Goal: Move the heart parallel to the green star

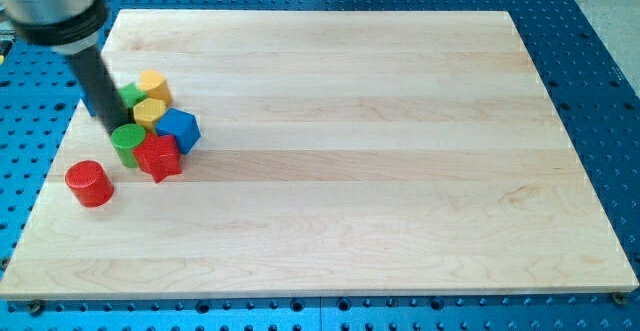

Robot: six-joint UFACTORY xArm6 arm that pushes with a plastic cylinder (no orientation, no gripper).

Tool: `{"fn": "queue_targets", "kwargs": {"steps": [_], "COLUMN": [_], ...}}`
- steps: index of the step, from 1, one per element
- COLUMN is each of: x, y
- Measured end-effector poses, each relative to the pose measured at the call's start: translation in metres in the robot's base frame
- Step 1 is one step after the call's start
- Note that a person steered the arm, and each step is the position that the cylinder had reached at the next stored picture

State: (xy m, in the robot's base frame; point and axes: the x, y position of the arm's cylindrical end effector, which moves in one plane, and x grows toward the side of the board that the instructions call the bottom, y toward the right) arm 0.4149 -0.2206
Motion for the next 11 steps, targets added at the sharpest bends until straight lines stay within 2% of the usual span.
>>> {"fn": "queue_targets", "kwargs": {"steps": [2, 3, 4, 5, 7, 8, 9, 10, 11], "x": [-0.104, -0.094, -0.122, -0.111, -0.151, -0.155, -0.183, -0.181, -0.180], "y": [0.018, 0.093, 0.086, 0.047, -0.002, 0.022, 0.056, 0.120, 0.117]}}
